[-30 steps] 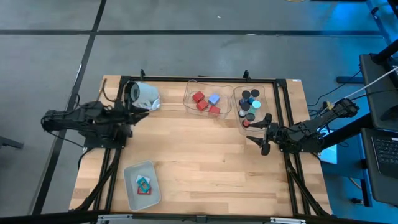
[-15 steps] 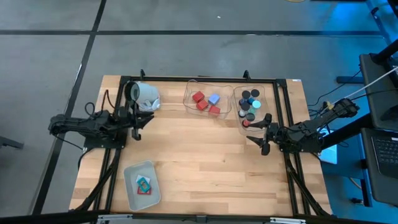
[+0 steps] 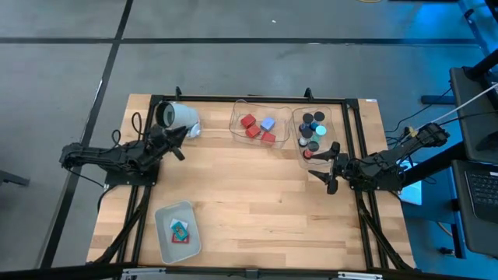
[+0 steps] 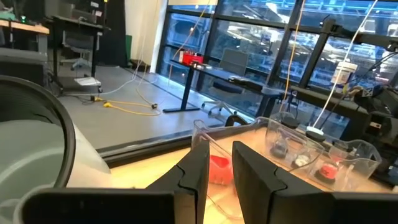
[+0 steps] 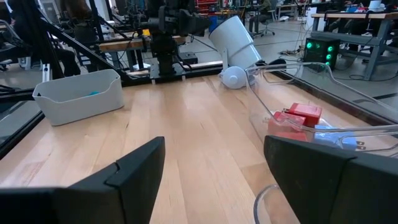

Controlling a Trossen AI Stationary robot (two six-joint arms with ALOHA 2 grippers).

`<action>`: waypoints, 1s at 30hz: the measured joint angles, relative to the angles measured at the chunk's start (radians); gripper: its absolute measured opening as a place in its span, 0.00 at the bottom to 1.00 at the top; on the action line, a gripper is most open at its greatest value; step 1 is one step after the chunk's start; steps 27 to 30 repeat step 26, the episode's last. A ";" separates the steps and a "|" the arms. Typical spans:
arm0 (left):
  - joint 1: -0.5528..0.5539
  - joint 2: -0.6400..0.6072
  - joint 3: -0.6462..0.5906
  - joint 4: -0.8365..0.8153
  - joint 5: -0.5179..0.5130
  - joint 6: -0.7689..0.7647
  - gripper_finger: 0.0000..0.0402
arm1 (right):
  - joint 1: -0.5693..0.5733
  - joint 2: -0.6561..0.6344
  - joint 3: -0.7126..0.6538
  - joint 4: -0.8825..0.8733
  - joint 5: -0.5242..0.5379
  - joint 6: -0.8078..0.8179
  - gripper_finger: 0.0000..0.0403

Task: Pick & Place Office items
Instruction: Return to Home Position

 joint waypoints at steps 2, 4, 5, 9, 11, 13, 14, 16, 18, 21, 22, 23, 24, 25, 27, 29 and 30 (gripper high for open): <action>0.000 0.000 0.000 0.000 0.003 -0.002 0.16 | 0.000 0.000 0.000 0.000 0.000 0.000 0.69; 0.000 0.000 0.000 0.000 0.003 -0.003 0.16 | 0.000 0.000 0.000 0.000 0.000 0.000 0.69; 0.000 0.000 0.000 0.000 0.003 -0.003 0.17 | 0.000 0.000 0.000 0.000 0.000 0.000 0.69; 0.000 0.000 0.000 0.000 0.004 -0.003 0.17 | 0.000 0.000 0.000 0.000 0.000 0.000 0.69; 0.000 0.000 0.000 0.000 0.004 -0.003 0.17 | 0.000 0.000 0.000 0.000 0.000 0.000 0.69; 0.000 0.000 0.000 0.000 0.004 -0.003 0.17 | 0.000 0.000 0.000 0.000 0.000 0.000 0.69; 0.000 0.000 0.000 0.000 0.004 -0.003 0.17 | 0.000 0.000 0.000 0.000 0.000 0.000 0.69; 0.000 0.000 0.000 0.000 0.004 -0.003 0.18 | 0.000 0.000 0.000 0.000 -0.001 0.000 0.69; 0.000 0.000 0.000 0.000 0.005 -0.003 0.17 | 0.000 0.000 0.000 0.000 -0.001 0.000 0.69; 0.000 0.000 0.000 0.000 0.005 -0.004 0.18 | 0.000 0.000 0.000 0.000 -0.003 0.000 0.69; 0.000 0.000 0.000 0.000 0.005 -0.004 0.18 | 0.000 0.000 0.000 0.000 -0.003 0.000 0.69; 0.000 0.000 0.000 0.000 0.005 -0.004 0.17 | 0.000 0.000 0.000 0.000 -0.003 0.000 0.69; 0.000 0.000 0.000 0.000 0.005 -0.004 0.17 | 0.000 0.000 0.000 0.000 -0.003 0.000 0.69; 0.000 0.000 0.000 0.000 0.005 -0.004 0.18 | 0.000 0.000 0.000 0.000 -0.003 0.000 0.69; 0.000 0.000 0.000 0.000 0.005 -0.003 0.18 | 0.000 0.000 0.000 0.000 -0.003 0.000 0.69; 0.000 0.000 0.000 0.000 0.005 -0.003 0.18 | 0.000 0.000 0.000 0.000 -0.003 0.000 0.69; 0.000 0.000 0.000 0.000 0.005 -0.003 0.18 | 0.000 0.000 0.000 0.000 -0.003 0.000 0.69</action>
